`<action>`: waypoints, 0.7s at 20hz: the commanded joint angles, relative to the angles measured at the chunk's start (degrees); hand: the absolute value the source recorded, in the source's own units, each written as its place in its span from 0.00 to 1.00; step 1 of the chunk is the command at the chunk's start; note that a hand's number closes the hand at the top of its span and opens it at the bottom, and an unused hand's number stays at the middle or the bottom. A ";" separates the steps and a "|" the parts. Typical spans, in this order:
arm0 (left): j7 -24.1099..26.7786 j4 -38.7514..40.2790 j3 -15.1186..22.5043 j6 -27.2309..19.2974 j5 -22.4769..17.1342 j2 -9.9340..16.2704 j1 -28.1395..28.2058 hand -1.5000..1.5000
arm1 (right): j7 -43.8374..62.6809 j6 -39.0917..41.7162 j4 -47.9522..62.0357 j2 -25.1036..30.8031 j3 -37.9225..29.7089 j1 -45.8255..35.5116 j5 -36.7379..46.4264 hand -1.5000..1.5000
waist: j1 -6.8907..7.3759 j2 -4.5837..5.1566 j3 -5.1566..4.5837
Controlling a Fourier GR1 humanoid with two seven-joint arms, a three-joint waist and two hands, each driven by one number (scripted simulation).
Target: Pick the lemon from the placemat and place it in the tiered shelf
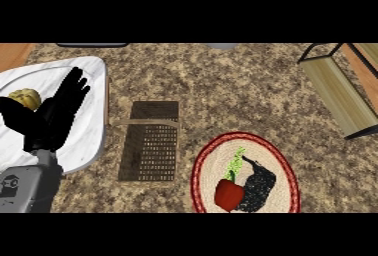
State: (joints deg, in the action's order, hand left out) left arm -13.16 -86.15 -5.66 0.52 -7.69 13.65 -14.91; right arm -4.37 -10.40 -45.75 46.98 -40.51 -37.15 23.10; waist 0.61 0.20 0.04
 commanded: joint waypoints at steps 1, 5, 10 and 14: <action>2.17 1.15 1.69 -1.48 2.69 -1.86 1.39 0.50 | 1.30 11.22 3.62 6.11 -1.56 -0.28 -4.74 0.00 | -0.66 -0.15 -0.03; -2.62 -1.44 0.06 -1.43 0.77 -0.42 -0.22 0.50 | 2.92 20.10 5.35 7.82 -4.93 4.19 -9.94 0.00 | -1.21 -0.40 -0.01; -3.90 -2.64 -0.47 -1.25 0.66 0.09 0.15 0.50 | -2.12 27.16 10.41 17.58 -11.01 10.19 -14.09 0.00 | -1.33 -0.30 0.03; 1.42 0.53 -0.59 0.12 0.85 -0.89 1.58 0.50 | -6.45 34.00 15.77 21.69 -14.12 13.22 -17.68 0.00 | -1.07 -0.13 0.02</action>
State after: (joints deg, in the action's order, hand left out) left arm -13.87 -87.94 -5.81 -0.23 -6.86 12.86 -13.16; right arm -7.32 18.28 -33.97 64.96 -51.52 -27.04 8.66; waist -0.49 -0.04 0.06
